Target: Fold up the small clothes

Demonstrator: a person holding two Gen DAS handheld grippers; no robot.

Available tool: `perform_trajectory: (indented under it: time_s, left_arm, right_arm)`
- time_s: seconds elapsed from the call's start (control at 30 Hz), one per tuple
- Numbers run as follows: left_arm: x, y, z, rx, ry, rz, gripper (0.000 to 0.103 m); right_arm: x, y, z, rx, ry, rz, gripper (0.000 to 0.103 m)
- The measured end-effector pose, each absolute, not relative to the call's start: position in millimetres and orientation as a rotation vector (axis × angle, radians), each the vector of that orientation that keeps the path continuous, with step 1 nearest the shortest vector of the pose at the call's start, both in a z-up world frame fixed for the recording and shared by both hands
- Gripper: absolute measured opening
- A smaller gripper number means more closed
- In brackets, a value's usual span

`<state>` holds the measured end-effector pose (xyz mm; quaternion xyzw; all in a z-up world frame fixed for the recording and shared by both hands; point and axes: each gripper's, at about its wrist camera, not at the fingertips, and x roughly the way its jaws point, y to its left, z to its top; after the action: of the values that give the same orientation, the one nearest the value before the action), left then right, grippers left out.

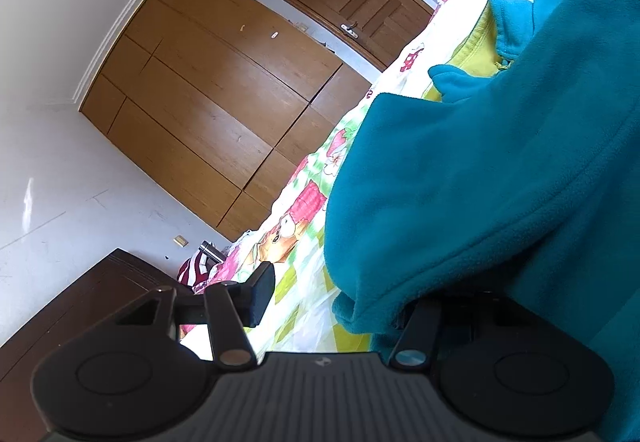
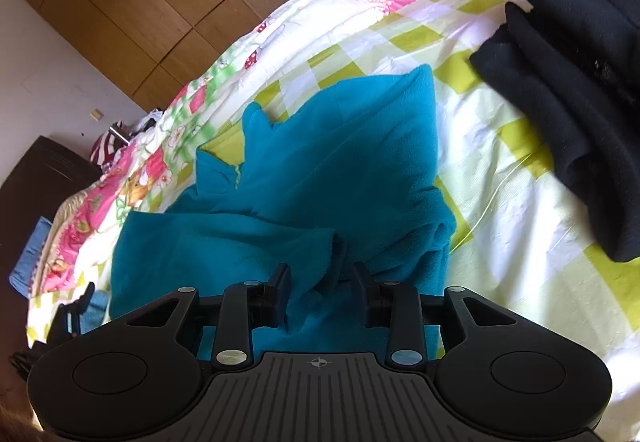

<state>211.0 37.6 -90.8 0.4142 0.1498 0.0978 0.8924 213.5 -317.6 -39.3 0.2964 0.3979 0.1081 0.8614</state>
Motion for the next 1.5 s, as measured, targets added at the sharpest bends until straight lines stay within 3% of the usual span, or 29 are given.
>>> perform_trajectory:
  time_s: [0.3, 0.37, 0.63, 0.8, 0.93, 1.23, 1.33, 1.5]
  left_arm:
    - [210.7, 40.3, -88.8, 0.823, 0.321, 0.2, 0.069]
    - [211.4, 41.1, -84.9, 0.808, 0.318, 0.194, 0.069]
    - [218.1, 20.5, -67.4, 0.765, 0.247, 0.166, 0.069]
    - [219.6, 6.0, -103.3, 0.905, 0.336, 0.051, 0.065]
    - [205.4, 9.0, -98.0, 0.909, 0.35, 0.009, 0.064]
    - [168.4, 27.4, -76.0, 0.971, 0.342, 0.06, 0.071]
    - [178.2, 36.2, -73.6, 0.976, 0.314, 0.126, 0.072]
    - [193.9, 48.5, -71.5, 0.877, 0.301, 0.117, 0.075]
  right_arm:
    - [241.8, -306.0, -64.7, 0.678, 0.876, 0.175, 0.032]
    - [242.1, -307.9, -61.8, 0.688, 0.857, 0.159, 0.005]
    - [246.9, -312.2, 36.1, 0.525, 0.569, 0.198, 0.003]
    - [289.0, -329.8, -7.7, 0.415, 0.706, 0.003, 0.003]
    - [289.3, -347.0, -44.9, 0.43, 0.777, -0.057, 0.003]
    - [281.7, -318.1, -35.2, 0.283, 0.74, -0.028, 0.004]
    - [278.9, -316.9, -33.6, 0.278, 0.744, -0.03, 0.009]
    - [259.6, -313.9, -8.2, 0.243, 0.696, -0.067, 0.01]
